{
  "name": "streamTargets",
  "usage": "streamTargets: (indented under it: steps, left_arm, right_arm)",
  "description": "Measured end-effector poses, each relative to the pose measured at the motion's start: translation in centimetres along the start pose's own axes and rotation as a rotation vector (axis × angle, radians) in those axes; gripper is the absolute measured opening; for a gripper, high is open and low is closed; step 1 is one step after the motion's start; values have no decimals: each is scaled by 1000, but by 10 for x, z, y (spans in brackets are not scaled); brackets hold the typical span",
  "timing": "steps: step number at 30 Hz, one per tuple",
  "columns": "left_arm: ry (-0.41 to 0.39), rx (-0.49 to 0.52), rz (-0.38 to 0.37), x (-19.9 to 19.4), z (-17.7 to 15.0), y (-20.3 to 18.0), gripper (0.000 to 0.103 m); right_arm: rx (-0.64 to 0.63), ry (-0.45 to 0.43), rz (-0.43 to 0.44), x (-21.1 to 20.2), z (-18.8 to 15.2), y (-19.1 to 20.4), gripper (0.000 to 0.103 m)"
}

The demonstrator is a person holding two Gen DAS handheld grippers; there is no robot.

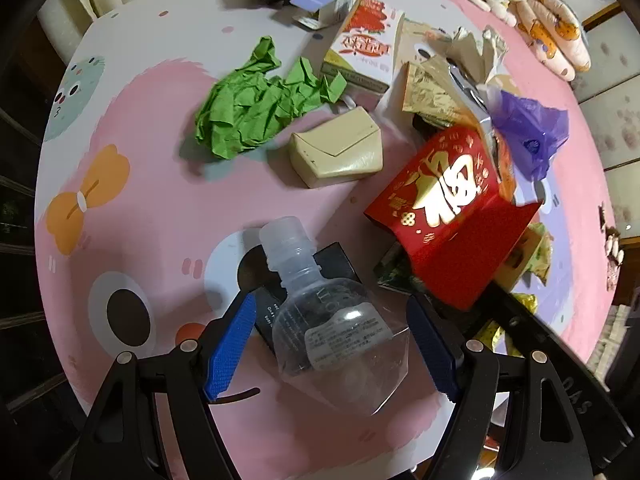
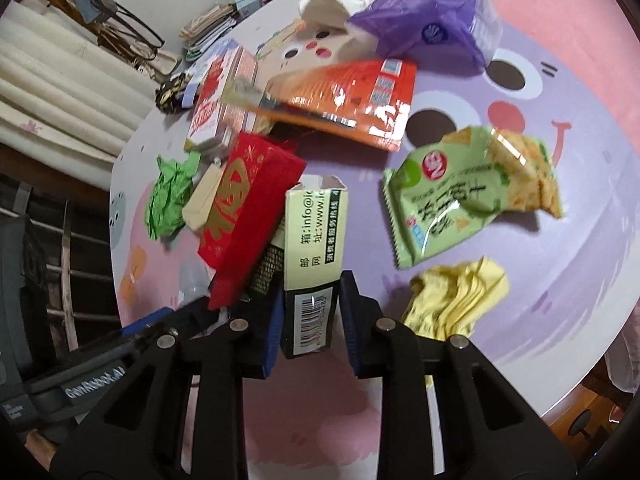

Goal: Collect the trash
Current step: 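Grasp the clear plastic bottle with left gripper while right gripper grasps green-white box, then lift the bottle and box and carry both grippers down toward the trash bin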

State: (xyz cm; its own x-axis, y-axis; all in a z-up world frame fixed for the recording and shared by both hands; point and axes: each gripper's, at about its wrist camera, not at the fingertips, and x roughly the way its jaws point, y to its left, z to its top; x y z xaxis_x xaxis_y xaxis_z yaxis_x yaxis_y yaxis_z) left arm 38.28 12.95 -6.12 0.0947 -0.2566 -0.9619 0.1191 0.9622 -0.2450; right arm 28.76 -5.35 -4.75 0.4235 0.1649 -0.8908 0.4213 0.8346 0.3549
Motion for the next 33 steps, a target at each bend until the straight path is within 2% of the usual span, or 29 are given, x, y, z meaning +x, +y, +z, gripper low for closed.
streamTargets:
  steps: [6, 10, 14, 16, 24, 29, 33]
  left_arm:
    - [34, 11, 38, 13, 5, -12, 79]
    - [52, 6, 32, 22, 7, -16, 79]
    - [43, 4, 13, 21, 7, -10, 68]
    - [39, 5, 0, 20, 5, -7, 67]
    - [-50, 32, -11, -12, -9, -6, 65]
    - [-152, 64, 2, -44, -21, -12, 65]
    - [-192, 62, -11, -63, -32, -10, 65]
  right_arm:
    - [-38, -32, -25, -4, 8, 3, 23]
    - [-46, -35, -22, -6, 9, 3, 23]
    - [-50, -39, -20, -9, 10, 1, 23]
    - [-54, -48, -18, -13, 9, 0, 23]
    - [-101, -103, -29, -39, 9, 1, 23]
    - [-217, -194, -109, -64, 6, 14, 22]
    - [-273, -247, -135, -82, 3, 22, 22]
